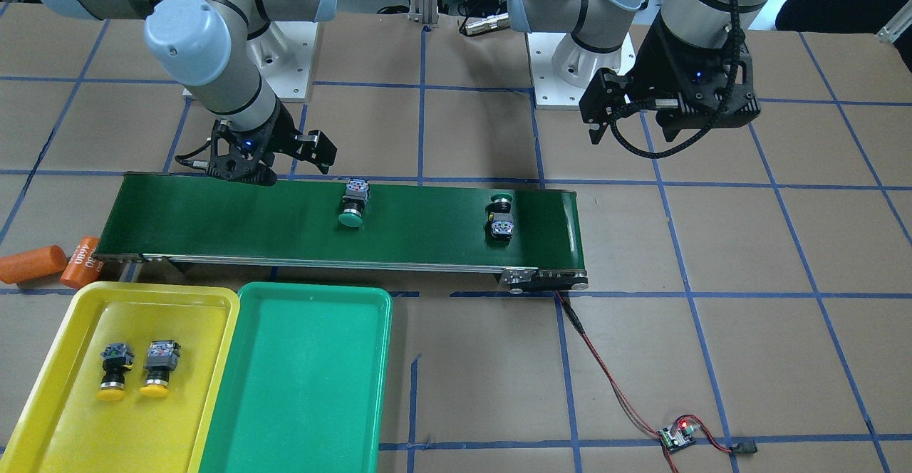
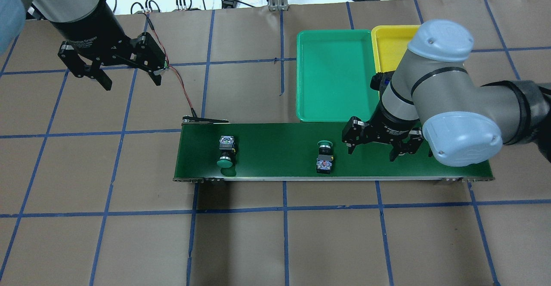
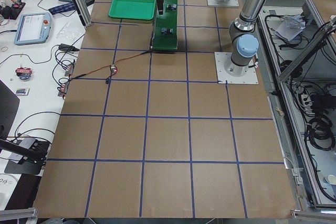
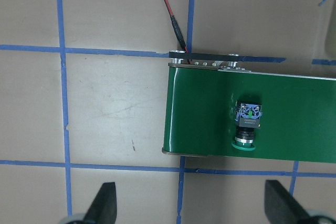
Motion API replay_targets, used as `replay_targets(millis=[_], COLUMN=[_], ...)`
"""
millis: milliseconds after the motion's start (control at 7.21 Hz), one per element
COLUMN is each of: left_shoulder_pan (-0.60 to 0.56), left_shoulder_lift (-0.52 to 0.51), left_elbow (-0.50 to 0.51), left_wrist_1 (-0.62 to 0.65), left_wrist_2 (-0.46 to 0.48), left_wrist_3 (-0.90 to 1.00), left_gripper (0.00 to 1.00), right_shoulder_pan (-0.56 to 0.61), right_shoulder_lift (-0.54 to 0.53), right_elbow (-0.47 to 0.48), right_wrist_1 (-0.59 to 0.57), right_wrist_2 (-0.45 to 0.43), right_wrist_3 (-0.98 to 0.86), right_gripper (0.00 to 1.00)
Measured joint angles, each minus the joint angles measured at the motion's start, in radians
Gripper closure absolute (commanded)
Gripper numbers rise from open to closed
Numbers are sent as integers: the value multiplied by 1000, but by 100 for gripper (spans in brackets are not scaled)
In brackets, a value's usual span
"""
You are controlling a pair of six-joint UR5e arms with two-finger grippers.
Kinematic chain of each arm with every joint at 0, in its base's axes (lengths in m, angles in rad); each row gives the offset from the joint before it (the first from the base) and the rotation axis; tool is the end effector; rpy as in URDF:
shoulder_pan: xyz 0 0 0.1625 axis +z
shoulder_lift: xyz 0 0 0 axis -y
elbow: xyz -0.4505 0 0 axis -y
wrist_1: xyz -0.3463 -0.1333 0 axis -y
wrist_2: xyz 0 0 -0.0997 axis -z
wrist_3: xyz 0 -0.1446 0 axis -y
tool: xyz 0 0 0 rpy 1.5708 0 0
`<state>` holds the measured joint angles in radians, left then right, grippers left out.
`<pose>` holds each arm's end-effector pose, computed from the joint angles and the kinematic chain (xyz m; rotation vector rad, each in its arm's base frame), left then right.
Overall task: Sort buttons by color to trays
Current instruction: 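Grasp the green button on the belt with the right gripper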
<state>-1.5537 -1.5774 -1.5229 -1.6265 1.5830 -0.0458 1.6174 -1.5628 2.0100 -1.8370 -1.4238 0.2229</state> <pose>-0.1239 -0.4488 0.4813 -0.0983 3.1276 0.0223 0.1724 -0.3806 0.3046 0.2846 2.9924 0.3000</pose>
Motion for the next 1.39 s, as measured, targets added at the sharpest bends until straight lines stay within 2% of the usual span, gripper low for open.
replay_targets(millis=[277, 832, 971, 1110, 1387], left_shoulder_pan=[-12, -59, -59, -55, -49], left_shoulder_lift=[0, -9, -14, -23, -40], left_elbow=[-3, 5, 28, 57, 98], left_wrist_1=[68, 68, 40, 8, -32], left_wrist_2=[4, 5, 2, -2, -15], left_wrist_3=[-16, -55, -57, -58, -58], left_gripper=[0, 0, 0, 0, 0], right_shoulder_pan=[40, 53, 53, 53, 51], right_shoulder_lift=[65, 132, 155, 173, 181], right_elbow=[-5, -10, -10, -11, -15], right_wrist_1=[-57, -78, -85, -97, -102], right_wrist_2=[6, 10, 8, 3, -21], right_wrist_3=[6, 5, 3, 3, 0], right_gripper=[0, 0, 72, 100, 100])
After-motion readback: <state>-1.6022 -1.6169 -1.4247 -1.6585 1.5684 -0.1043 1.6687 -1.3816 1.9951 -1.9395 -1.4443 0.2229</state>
